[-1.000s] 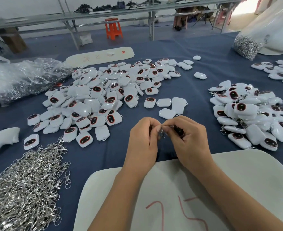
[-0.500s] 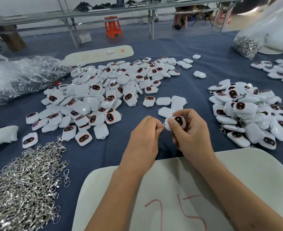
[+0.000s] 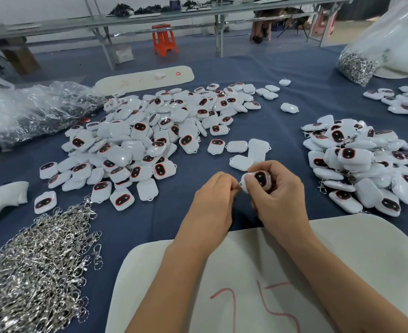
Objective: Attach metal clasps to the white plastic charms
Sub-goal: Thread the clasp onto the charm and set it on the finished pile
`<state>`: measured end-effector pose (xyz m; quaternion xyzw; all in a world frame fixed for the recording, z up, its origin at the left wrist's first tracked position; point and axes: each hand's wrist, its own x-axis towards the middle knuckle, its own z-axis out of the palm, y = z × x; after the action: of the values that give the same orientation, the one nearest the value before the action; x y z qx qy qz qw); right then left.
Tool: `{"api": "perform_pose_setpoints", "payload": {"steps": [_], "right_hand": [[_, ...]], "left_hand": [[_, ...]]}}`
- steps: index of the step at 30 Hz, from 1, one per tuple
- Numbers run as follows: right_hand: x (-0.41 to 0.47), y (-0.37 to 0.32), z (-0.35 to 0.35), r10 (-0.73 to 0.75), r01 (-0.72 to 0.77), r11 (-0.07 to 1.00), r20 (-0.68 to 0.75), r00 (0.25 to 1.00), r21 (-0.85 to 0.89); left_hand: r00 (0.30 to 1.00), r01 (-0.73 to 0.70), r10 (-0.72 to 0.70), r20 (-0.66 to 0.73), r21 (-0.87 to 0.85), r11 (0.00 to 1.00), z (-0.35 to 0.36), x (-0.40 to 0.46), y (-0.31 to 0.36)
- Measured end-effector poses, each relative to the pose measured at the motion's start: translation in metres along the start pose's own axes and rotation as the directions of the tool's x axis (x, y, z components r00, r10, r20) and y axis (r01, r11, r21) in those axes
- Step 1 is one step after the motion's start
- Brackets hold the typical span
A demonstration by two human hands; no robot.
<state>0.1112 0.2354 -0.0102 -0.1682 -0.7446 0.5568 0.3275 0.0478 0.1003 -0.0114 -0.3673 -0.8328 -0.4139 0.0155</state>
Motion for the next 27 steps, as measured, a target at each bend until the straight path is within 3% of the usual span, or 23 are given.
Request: {"api": "perform_pose_setpoints", "payload": {"steps": [10,19,23,27], "right_hand": [[-0.001,-0.002,0.003,-0.05,0.05,0.986,0.005,0.999,-0.158],[0.001,0.0,0.001,0.009,-0.004,0.979,0.025,1.0,-0.204],[0.003,0.002,0.0,0.1,-0.09,0.982,0.055,0.993,-0.169],[0.004,0.001,-0.002,0.214,-0.214,0.977,0.106,0.971,-0.019]], "left_hand": [[0.999,0.028,-0.03,0.018,0.1,0.995,0.003,-0.002,0.0],[0.993,0.101,-0.109,0.037,0.182,0.978,0.002,-0.004,0.009],[0.992,0.114,-0.123,0.031,0.213,0.97,0.002,-0.003,0.01],[0.993,0.118,-0.117,-0.016,0.179,0.977,0.005,-0.002,0.011]]}}
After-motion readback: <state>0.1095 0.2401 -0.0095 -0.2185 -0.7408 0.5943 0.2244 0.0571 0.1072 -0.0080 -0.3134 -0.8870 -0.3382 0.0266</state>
